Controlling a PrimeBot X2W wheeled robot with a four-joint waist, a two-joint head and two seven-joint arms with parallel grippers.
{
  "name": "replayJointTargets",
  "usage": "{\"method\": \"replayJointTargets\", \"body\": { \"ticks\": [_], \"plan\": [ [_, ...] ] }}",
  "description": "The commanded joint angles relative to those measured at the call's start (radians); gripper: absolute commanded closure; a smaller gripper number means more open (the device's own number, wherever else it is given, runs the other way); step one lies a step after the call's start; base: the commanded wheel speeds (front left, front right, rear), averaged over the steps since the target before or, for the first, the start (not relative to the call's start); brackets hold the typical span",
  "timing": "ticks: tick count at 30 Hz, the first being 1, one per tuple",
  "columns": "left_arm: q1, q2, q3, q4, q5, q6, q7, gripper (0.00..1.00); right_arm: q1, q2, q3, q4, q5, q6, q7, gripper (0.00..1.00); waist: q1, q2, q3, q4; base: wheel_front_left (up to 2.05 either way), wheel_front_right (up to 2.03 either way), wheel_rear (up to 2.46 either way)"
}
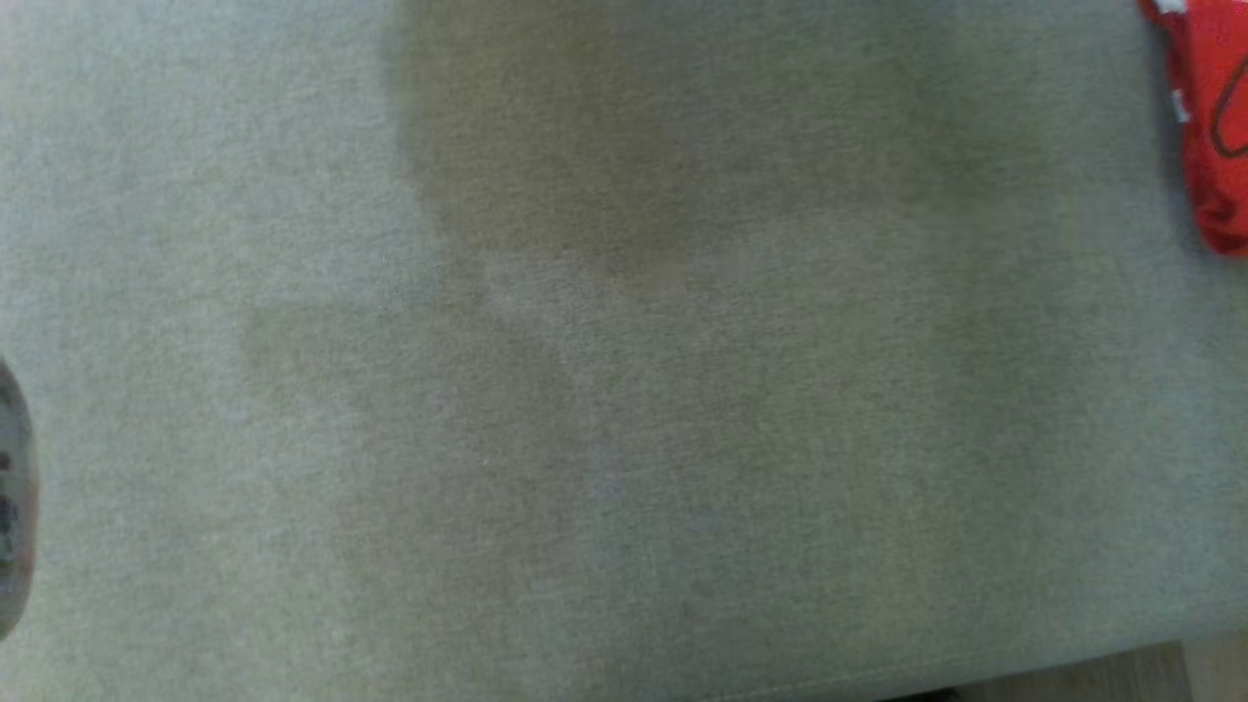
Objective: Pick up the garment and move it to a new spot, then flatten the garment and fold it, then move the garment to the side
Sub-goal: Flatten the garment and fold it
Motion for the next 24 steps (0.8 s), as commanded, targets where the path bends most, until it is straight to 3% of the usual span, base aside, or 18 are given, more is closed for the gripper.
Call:
{"method": "replayJointTargets", "body": {
  "ticks": [1,8,14,18,24],
  "plan": [
    [-0.025,0.046,0.006,-0.002,0.005,-0.011,-0.023,1.0,-0.022,0.008,0.001,0.004,0.002,-0.001,-0.024,1.0,-0.0005,0.0001,0.007,0.013,0.0,0.0,0.0],
    [0.065,0.014,-0.039,0.152,-0.009,-0.103,-0.103,1.0,0.051,-0.004,0.109,0.169,0.051,-0.001,-0.068,1.0,-0.0005,0.0001,0.004,0.057,0.0,0.0,0.0],
    [0.288,-0.003,-0.105,0.223,-0.015,-0.137,-0.134,1.0,0.216,-0.035,0.26,0.252,0.13,-0.001,-0.02,1.0,-0.0005,0.0001,-0.042,0.096,0.0,0.0,0.0],
    [0.454,-0.011,-0.148,0.225,-0.042,-0.147,-0.127,1.0,0.331,-0.06,0.395,0.235,0.202,-0.001,0.053,1.0,-0.0005,0.0001,-0.088,0.111,0.0,0.0,0.0],
    [0.661,0.027,-0.227,0.153,-0.068,-0.149,-0.103,1.0,0.449,-0.149,0.589,0.13,0.338,-0.001,0.15,1.0,-0.0005,0.0001,-0.166,0.114,0.0,0.0,0.0]
  ]
}}
